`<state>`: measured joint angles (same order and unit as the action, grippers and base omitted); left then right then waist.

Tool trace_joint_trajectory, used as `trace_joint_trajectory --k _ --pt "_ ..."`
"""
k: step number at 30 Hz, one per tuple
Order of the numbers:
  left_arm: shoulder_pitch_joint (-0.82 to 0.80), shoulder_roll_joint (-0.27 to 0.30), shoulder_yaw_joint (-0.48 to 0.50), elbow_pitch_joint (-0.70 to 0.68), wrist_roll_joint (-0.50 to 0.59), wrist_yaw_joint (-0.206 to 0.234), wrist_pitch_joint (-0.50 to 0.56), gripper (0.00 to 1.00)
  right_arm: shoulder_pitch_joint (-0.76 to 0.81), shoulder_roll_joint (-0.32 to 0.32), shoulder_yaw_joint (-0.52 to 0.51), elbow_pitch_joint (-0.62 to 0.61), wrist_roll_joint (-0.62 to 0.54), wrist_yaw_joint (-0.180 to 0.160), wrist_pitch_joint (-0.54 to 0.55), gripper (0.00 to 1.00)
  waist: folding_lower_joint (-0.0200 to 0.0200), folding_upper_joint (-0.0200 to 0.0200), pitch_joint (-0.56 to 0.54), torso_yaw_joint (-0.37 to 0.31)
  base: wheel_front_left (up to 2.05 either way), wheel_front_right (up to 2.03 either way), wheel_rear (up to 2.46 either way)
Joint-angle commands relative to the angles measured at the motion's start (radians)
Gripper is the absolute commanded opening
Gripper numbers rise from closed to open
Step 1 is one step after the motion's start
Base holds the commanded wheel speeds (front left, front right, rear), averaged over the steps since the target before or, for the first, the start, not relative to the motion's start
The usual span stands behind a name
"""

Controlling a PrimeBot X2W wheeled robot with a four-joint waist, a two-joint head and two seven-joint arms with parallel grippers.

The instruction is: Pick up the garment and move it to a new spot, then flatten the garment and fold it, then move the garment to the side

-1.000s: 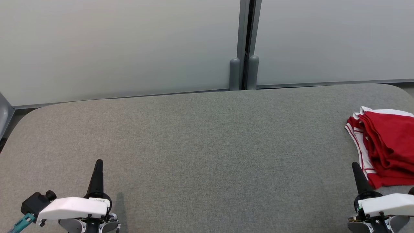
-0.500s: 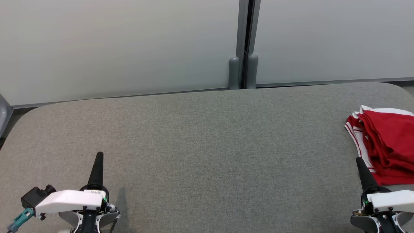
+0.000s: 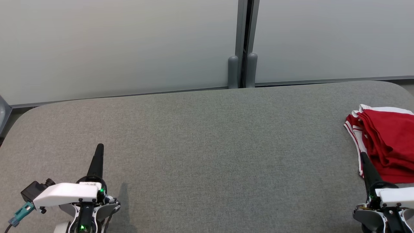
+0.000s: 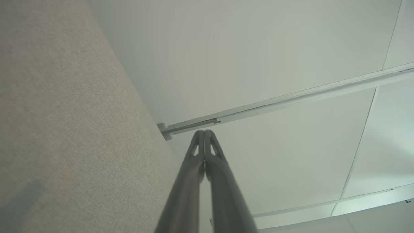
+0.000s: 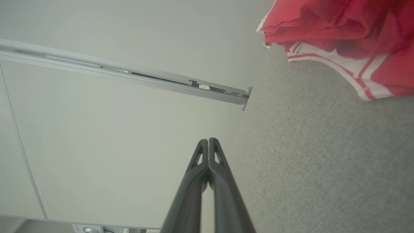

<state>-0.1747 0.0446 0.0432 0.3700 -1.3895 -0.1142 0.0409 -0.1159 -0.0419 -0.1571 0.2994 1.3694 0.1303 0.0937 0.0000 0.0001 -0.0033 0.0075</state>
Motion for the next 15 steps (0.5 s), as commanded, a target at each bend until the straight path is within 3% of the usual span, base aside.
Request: trace_joint_trajectory --k 1,15 --pt "-0.033 0.006 -0.001 -0.001 -0.029 -0.007 0.008 0.0 -0.021 -0.01 -0.009 -0.01 0.027 0.001 0.007 0.0 0.0 -0.0001 0.001 0.0 0.0 0.0 0.0" --pt "-0.058 0.007 -0.001 0.01 -0.121 -0.012 0.031 0.0 -0.033 -0.011 -0.024 -0.009 0.121 0.001 0.021 0.0 0.0 -0.0001 0.005 -0.004 0.0 0.0 0.0"
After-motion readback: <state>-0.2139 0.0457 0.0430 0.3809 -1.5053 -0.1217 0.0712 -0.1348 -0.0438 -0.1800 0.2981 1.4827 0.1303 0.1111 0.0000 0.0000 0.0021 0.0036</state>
